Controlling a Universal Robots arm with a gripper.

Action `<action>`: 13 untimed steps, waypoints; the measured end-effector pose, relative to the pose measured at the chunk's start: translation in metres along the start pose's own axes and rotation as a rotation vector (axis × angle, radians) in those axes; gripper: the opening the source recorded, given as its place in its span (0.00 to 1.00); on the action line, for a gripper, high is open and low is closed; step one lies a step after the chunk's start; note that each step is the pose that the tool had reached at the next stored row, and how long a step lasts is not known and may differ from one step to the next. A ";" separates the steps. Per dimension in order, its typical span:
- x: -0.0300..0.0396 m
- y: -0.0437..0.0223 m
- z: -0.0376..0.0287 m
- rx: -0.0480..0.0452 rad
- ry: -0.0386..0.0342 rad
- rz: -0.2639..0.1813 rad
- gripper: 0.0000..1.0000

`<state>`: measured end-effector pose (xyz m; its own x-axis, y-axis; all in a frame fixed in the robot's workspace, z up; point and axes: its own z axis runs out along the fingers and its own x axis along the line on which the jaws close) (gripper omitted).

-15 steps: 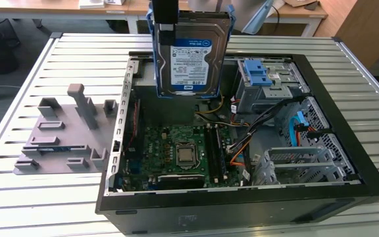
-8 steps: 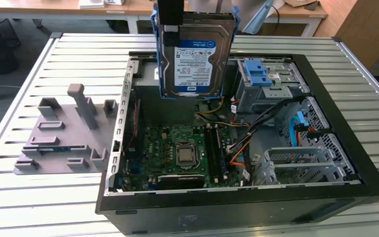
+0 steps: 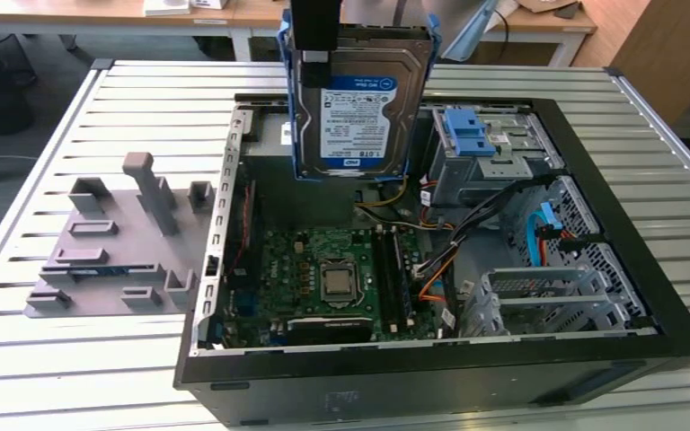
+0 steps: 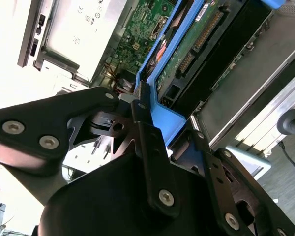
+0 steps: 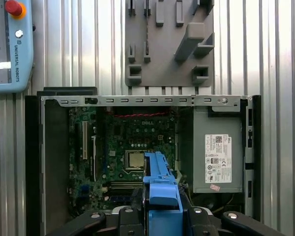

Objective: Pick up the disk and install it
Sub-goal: 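Pick up the disk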

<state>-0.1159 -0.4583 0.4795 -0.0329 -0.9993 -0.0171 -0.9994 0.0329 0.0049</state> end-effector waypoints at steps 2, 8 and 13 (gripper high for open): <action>0.0001 -0.0005 0.0000 -0.0001 -0.0001 0.000 0.36; 0.0003 -0.0075 0.0001 -0.0002 0.0000 0.000 0.36; 0.0001 -0.0170 0.0005 -0.0001 0.0000 0.000 0.36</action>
<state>-0.0989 -0.4589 0.4789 -0.0330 -0.9993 -0.0172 -0.9994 0.0329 0.0050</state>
